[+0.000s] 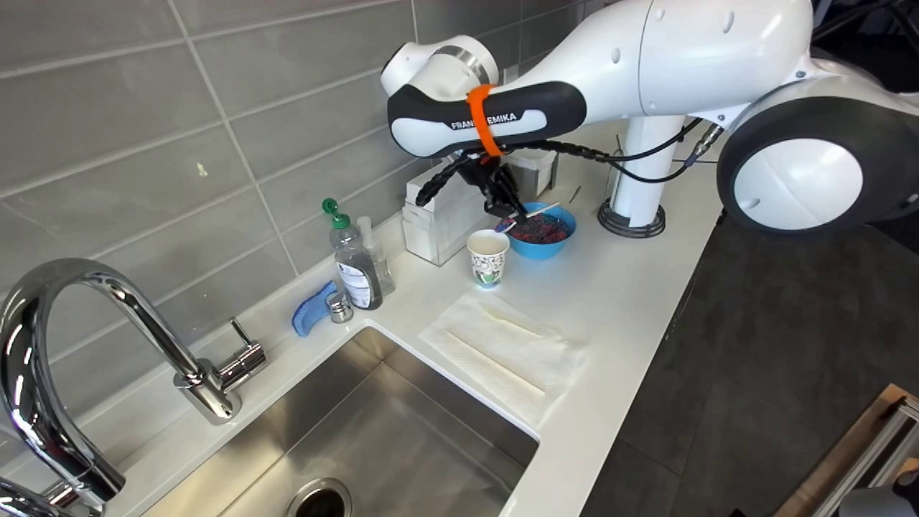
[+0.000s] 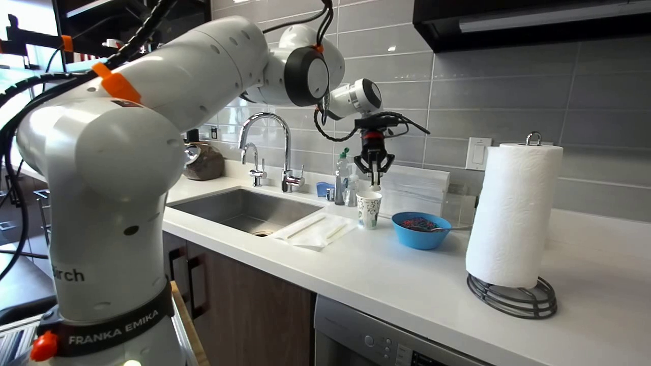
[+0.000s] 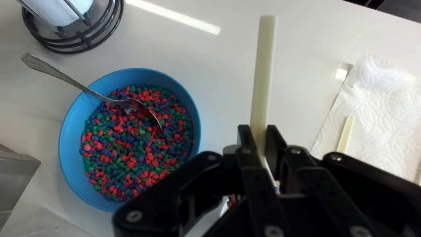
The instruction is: Use the white spoon to put the contents from the bowl into the cup on the left then put the spoon in the bowl.
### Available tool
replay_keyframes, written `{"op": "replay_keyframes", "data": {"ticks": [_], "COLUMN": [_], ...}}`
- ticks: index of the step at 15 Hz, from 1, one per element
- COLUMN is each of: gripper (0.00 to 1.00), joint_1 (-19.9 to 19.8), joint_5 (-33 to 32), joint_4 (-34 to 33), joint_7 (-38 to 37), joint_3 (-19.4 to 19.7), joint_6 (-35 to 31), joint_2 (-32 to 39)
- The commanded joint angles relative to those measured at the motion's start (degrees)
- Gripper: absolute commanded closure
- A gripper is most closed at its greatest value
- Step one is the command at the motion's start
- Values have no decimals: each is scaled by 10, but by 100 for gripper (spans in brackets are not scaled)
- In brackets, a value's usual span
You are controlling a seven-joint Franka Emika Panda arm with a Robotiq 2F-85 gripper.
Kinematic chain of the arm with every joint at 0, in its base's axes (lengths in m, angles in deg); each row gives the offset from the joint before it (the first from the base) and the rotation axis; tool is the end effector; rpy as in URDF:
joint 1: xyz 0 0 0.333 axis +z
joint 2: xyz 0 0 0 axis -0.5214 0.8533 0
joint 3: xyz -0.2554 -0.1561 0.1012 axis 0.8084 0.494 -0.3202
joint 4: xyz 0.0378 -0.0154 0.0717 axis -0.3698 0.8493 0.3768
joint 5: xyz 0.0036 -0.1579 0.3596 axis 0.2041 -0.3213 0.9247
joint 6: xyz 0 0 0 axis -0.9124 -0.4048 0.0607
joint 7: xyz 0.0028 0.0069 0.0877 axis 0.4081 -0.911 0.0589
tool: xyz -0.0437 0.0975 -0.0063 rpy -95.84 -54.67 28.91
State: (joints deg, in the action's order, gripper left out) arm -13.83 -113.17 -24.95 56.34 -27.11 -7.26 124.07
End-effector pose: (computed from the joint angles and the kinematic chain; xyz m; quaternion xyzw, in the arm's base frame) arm 0.6962 0.1944 0.3394 0.8835 0.3534 -0.2538 0.1736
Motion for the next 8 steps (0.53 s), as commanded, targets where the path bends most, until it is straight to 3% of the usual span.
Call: {"op": "replay_keyframes", "data": {"ticks": [1,8], "gripper": [96,96], "joint_1": [13,30], "joint_5": [-12,-23], "joint_4": [-55,-102], "joint_7": [27,55], "joint_3": [8,17], "joint_6": [35,62], "joint_2": [33,65]}}
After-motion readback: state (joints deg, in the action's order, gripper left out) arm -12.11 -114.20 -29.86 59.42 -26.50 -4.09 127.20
